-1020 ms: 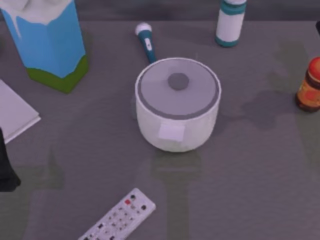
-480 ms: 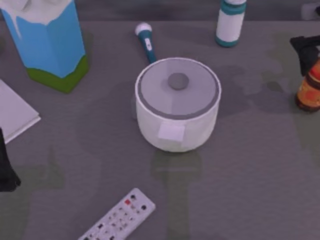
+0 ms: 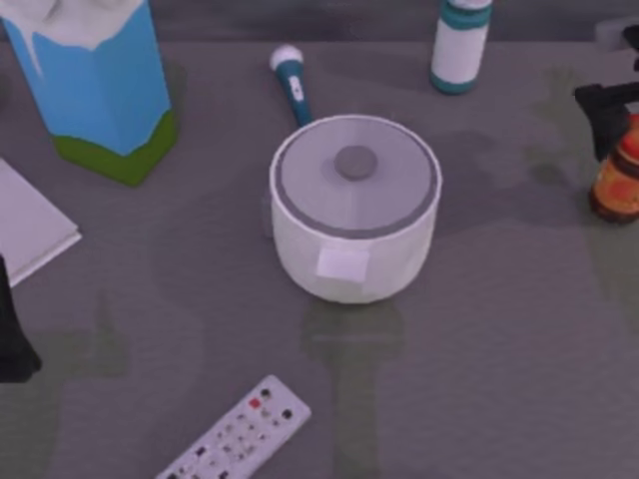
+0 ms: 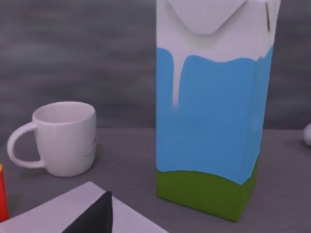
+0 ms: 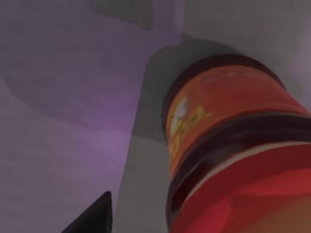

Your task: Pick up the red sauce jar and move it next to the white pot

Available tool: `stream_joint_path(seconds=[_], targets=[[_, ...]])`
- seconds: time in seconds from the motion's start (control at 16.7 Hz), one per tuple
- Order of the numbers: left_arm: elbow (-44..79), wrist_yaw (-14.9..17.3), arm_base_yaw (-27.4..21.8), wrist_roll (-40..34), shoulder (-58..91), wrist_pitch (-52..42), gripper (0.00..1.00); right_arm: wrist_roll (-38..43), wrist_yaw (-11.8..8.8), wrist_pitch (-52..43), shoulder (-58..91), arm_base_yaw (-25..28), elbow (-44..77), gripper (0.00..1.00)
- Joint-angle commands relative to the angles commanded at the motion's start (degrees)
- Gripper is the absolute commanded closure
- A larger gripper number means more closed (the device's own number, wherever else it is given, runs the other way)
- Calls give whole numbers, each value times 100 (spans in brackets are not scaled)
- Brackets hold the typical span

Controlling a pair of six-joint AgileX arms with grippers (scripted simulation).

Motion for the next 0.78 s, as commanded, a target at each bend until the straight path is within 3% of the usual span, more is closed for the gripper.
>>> stream_joint_path(seconds=[0.24, 0.48, 0.78], targets=[[0, 0, 0, 0, 0, 0, 0, 10, 0, 703, -28, 10, -747, 0], [0, 0, 0, 0, 0, 0, 0, 10, 0, 760, -28, 11, -804, 0], [0, 0, 0, 0, 0, 0, 0, 10, 0, 760, -28, 11, -804, 38]])
